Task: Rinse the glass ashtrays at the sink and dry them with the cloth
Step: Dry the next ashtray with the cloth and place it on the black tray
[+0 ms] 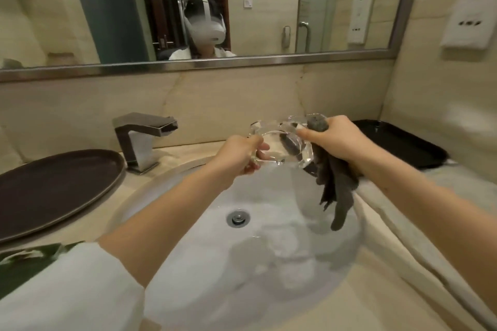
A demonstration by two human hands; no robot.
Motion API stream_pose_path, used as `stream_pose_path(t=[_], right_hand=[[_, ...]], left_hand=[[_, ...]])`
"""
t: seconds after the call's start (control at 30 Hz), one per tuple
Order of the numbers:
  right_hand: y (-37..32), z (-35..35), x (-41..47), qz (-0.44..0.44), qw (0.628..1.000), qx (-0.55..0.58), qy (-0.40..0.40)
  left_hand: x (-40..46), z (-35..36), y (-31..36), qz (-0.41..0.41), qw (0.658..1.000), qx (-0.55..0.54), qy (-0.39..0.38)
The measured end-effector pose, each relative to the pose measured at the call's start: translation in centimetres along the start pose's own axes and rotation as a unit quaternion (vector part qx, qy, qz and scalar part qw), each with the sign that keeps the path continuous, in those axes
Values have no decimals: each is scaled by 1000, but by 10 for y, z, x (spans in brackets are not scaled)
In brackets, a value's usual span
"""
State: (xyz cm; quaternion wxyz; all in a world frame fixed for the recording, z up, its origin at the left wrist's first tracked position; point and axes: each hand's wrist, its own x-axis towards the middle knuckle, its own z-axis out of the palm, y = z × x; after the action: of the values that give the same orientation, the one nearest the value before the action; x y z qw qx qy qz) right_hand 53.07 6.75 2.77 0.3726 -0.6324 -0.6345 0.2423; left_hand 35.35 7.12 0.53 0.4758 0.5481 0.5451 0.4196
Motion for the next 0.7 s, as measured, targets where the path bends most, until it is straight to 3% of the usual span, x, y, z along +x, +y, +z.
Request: stream_pose_path(t=[0.13, 0.3, 0.47, 0.7], right_hand=[[13, -45, 20, 57, 990, -104, -79], [42, -70, 53, 89, 985, -145, -27], [84, -54, 79, 96, 983, -157, -16], [110, -35, 96, 93, 983, -150, -54]], left_hand=[[28, 44, 13, 1, 999, -34, -14], [63, 91, 14, -1, 999, -9, -46], [86, 117, -4, -41, 993, 88, -74], [115, 115, -20, 16, 954, 299, 26]])
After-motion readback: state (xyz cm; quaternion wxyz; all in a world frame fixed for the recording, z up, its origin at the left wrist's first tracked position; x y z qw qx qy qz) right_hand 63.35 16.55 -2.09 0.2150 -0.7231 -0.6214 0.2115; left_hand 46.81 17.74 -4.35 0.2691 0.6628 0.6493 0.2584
